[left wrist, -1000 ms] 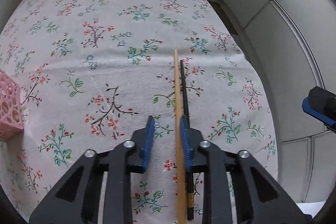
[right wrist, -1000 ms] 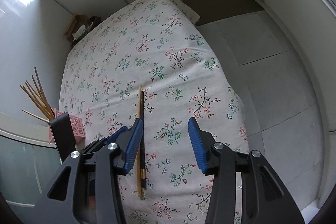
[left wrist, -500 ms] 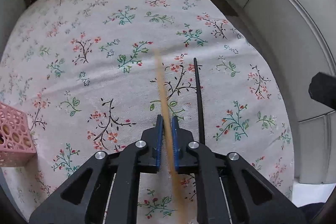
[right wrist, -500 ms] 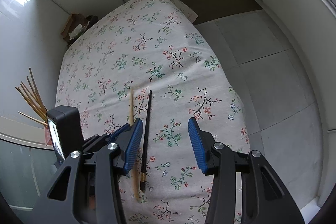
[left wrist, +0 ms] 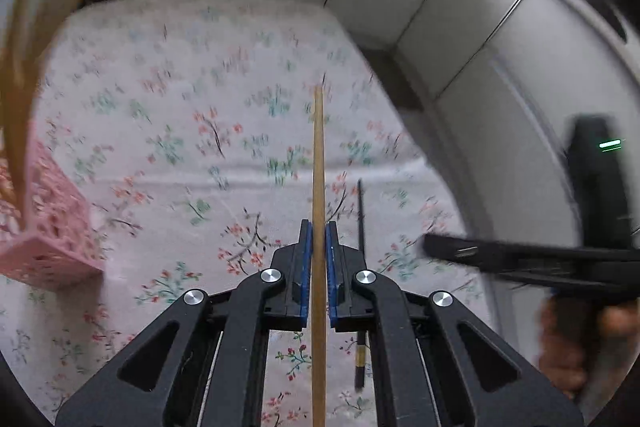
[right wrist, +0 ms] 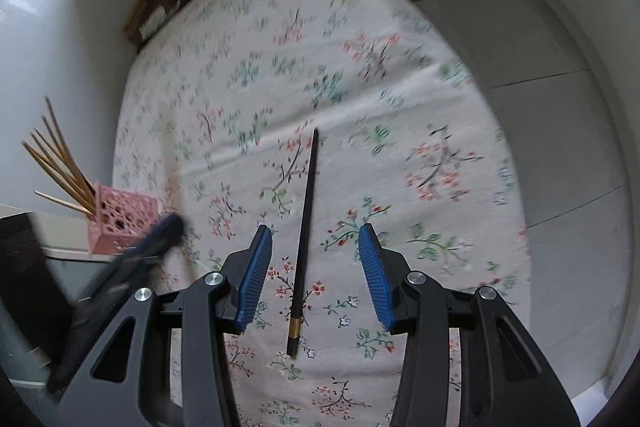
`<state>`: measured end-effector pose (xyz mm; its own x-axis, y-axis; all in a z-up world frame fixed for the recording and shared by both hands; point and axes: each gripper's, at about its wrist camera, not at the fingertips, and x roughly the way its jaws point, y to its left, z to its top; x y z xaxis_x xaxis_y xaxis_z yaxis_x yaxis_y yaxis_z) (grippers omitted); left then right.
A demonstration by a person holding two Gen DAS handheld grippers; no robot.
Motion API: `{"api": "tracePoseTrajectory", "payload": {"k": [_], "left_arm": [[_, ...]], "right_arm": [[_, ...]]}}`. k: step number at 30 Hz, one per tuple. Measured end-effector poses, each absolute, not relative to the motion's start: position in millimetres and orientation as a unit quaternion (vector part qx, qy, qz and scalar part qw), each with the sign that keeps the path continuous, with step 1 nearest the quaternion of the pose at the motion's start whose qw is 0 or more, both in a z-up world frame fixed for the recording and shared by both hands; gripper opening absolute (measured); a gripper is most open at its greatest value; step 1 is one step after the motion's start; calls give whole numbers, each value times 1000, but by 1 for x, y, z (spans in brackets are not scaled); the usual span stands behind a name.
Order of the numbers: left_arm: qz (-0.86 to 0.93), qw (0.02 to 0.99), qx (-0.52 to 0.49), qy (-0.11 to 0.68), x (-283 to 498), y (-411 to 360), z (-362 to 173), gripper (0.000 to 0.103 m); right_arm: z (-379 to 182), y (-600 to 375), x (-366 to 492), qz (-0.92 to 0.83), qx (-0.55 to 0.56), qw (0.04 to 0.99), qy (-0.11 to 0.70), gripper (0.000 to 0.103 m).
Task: Organize utensils
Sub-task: 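Grasp the wooden chopstick with the left tool while the right tool grasps the black one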
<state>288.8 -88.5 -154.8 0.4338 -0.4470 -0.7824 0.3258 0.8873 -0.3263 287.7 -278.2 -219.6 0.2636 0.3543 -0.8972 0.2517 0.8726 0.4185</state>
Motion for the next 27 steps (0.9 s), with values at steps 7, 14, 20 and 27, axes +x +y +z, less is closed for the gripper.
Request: {"api": "tracePoseTrajectory", "payload": {"k": [7, 14, 20, 27], "left_arm": [[-222, 876, -56, 424, 268, -72, -112, 6], [-220, 894, -53, 388, 252, -57, -86, 6], [-204, 905, -26, 372, 248, -56, -81, 6], [-189, 912, 1, 365, 249, -55, -83, 6]], "right_arm": [[-239, -240, 311, 33, 188, 754, 628, 44], [-255, -218, 329, -11, 127, 764, 633, 31], [-257, -213, 332, -39, 142, 762, 630, 12], [-248, -194, 322, -12, 151, 771, 618, 5]]}}
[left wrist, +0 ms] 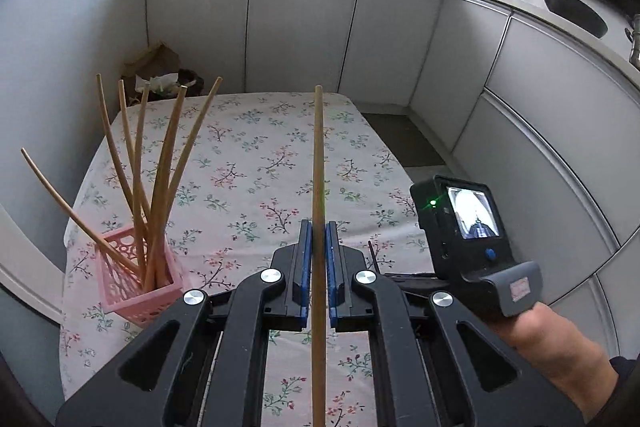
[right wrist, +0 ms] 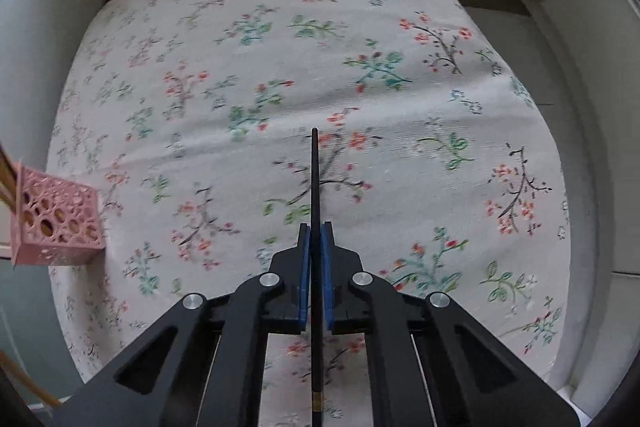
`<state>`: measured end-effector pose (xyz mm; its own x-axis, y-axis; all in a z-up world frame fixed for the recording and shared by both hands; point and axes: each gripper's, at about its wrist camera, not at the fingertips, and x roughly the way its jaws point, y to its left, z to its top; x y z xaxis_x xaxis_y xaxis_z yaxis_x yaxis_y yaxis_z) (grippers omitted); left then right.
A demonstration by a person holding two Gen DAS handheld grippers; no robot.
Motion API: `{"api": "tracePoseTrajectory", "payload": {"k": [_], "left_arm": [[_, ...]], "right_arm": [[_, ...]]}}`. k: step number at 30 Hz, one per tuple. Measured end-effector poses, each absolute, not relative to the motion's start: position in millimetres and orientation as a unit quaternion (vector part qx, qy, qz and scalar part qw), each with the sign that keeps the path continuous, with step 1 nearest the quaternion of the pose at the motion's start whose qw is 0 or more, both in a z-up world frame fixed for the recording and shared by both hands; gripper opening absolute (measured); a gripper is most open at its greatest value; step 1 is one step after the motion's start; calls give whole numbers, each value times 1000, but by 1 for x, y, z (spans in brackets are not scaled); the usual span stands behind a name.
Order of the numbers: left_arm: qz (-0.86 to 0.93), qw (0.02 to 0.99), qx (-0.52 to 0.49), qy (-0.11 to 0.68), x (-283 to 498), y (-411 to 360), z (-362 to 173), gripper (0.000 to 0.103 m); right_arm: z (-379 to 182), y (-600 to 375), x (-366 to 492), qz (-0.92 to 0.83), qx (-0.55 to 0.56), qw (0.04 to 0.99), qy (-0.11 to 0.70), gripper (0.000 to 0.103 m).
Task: Organize utensils
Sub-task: 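Grasp the wooden chopstick with the left tool while the right tool grasps the black one, then insert both held chopsticks into the pink holder and open both tools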
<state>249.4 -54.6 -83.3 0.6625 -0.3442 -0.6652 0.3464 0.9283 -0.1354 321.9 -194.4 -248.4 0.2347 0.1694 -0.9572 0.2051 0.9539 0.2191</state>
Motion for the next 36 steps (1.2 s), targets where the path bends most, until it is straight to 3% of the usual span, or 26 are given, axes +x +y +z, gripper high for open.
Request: {"api": "tracePoseTrajectory", "payload": {"k": [14, 26, 36], "left_arm": [[-186, 917, 1, 353, 247, -45, -80, 6], [-175, 924, -34, 337, 251, -21, -64, 6], [-114, 951, -74, 279, 265, 43, -44, 6]], "right_arm": [[-177, -194, 292, 39, 160, 834, 527, 5], [-149, -185, 284, 74, 149, 865, 473, 5], [-90, -169, 251, 123, 106, 937, 308, 5]]}}
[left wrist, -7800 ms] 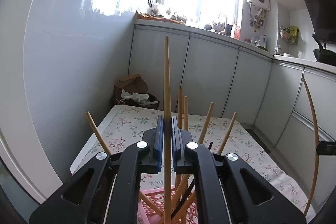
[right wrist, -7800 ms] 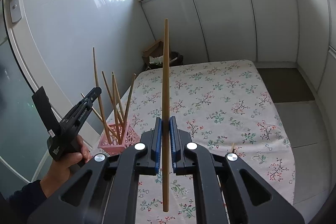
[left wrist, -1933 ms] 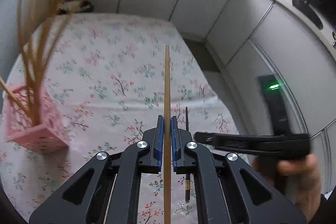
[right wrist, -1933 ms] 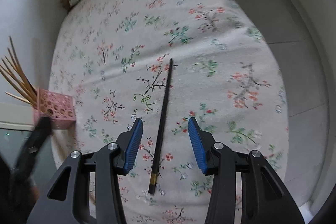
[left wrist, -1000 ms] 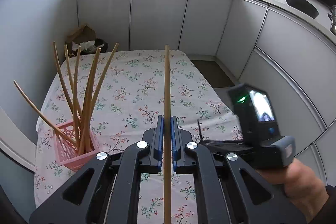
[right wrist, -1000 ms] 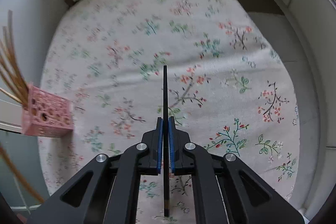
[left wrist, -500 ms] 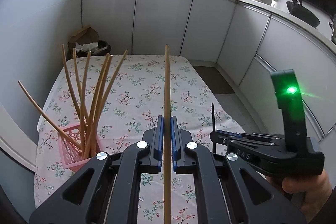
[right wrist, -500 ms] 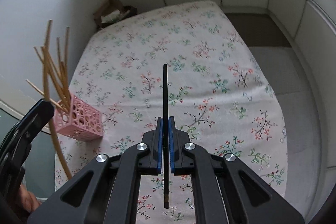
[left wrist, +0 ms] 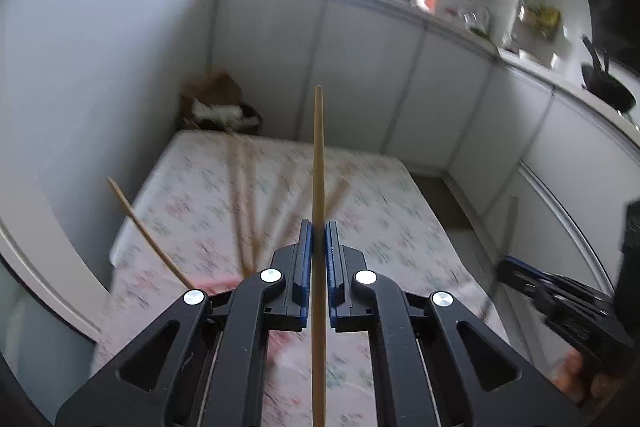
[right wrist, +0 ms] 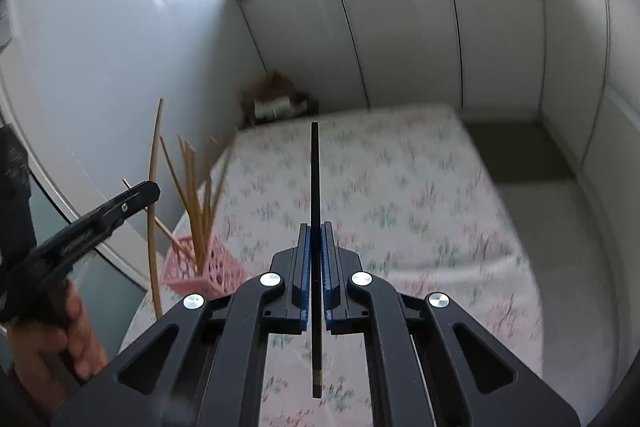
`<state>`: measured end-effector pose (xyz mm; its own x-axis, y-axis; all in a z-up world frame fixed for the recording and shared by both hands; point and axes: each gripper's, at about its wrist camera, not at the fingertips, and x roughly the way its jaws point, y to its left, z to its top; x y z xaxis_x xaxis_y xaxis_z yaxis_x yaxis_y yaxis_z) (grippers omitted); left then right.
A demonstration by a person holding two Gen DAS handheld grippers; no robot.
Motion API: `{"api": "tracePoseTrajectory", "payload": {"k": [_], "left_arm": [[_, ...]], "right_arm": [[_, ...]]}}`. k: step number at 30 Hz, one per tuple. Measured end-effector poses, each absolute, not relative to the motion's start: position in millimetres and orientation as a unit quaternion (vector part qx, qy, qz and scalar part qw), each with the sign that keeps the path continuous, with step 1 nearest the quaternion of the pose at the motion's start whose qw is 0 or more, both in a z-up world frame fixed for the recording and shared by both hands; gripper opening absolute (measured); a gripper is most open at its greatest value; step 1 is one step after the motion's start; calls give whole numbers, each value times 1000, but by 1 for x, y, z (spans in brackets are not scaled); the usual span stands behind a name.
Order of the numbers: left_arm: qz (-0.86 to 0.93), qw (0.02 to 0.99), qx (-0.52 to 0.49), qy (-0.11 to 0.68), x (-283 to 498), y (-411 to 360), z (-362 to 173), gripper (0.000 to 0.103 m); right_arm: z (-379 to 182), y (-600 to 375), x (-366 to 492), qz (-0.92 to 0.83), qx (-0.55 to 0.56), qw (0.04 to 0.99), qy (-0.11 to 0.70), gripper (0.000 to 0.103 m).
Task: Organize utensils
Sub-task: 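Insert both held chopsticks into the pink holder and open both tools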
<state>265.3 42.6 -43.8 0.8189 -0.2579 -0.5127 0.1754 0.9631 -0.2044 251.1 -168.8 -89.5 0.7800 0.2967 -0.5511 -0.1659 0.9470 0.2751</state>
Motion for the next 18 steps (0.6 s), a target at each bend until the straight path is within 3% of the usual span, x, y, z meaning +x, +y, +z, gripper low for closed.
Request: {"api": "tracePoseTrajectory", "payload": {"k": [7, 18], "left_arm": [[-86, 980, -87, 155, 263, 80, -35, 6], [-68, 990, -27, 118, 269, 68, -66, 6]], "right_arm": [[-69, -157, 232, 161, 101, 953, 237, 5], [-72, -155, 230, 177, 94, 953, 227, 5]]}}
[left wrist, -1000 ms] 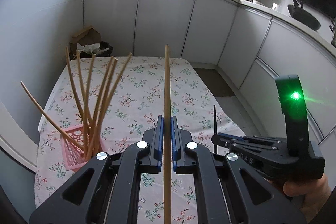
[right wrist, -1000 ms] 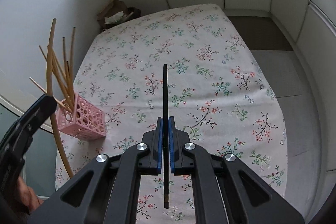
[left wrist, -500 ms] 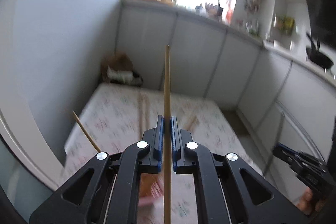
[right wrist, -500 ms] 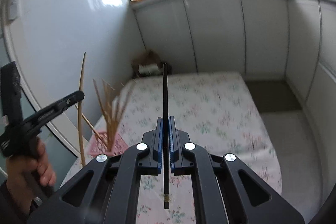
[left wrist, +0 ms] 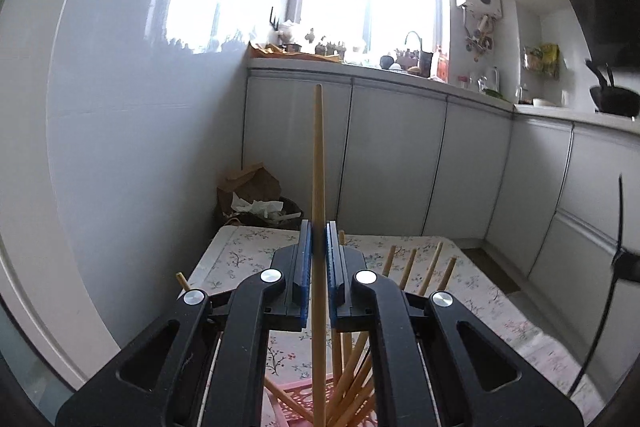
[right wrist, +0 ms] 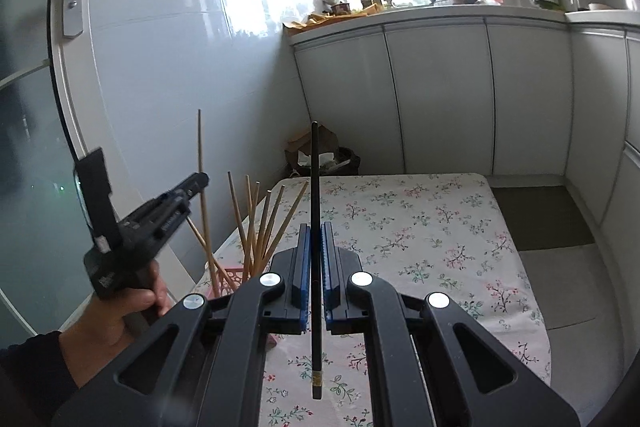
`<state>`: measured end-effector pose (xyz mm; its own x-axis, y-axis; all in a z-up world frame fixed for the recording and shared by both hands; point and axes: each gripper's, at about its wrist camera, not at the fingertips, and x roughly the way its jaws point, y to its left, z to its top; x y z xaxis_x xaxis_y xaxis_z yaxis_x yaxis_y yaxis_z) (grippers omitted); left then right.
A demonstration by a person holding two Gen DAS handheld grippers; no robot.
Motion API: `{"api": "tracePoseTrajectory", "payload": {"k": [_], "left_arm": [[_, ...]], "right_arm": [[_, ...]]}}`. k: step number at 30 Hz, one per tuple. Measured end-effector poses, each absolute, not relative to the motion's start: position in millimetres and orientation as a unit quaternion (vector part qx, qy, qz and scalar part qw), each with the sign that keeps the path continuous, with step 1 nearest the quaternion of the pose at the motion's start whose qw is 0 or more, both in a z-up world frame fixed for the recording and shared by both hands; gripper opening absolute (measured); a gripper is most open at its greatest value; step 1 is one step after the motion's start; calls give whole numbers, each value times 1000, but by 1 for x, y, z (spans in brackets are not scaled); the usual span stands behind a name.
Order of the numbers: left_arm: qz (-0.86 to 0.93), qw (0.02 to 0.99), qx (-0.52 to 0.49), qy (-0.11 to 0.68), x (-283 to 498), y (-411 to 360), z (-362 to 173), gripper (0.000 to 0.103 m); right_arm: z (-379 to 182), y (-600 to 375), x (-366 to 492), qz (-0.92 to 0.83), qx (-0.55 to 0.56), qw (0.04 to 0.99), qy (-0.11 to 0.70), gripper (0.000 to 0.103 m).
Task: Organize utensils
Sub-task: 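Insert both held chopsticks into the pink holder and open both tools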
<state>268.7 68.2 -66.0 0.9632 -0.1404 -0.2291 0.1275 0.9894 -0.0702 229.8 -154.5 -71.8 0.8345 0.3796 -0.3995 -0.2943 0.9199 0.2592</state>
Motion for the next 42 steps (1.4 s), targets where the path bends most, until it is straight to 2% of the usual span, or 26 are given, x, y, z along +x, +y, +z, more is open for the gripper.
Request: {"api": "tracePoseTrajectory", "payload": {"k": [6, 12, 14, 16, 20, 27, 37, 42], "left_arm": [[-60, 990, 8, 130, 274, 66, -80, 6], [-68, 981, 10, 183, 283, 69, -85, 7], [-69, 979, 0, 190, 283, 71, -81, 11], [-75, 976, -16, 205, 282, 75, -75, 27], [-70, 968, -50, 234, 277, 82, -56, 32], [-56, 950, -103, 289, 264, 97, -33, 55], [-26, 924, -177, 339, 273, 135, -46, 60], [-23, 919, -188, 345, 272, 147, -47, 60]], "right_arm": [[-70, -158, 228, 178, 99, 953, 224, 5], [-70, -158, 227, 179, 100, 953, 223, 5], [-72, -157, 228, 180, 101, 952, 225, 5], [-72, -155, 228, 179, 100, 952, 225, 5], [-73, -152, 229, 179, 101, 952, 226, 5], [-80, -139, 236, 181, 124, 948, 229, 5], [-80, -95, 266, 160, 203, 947, 191, 5], [-81, -66, 285, 144, 203, 953, 175, 5]]}}
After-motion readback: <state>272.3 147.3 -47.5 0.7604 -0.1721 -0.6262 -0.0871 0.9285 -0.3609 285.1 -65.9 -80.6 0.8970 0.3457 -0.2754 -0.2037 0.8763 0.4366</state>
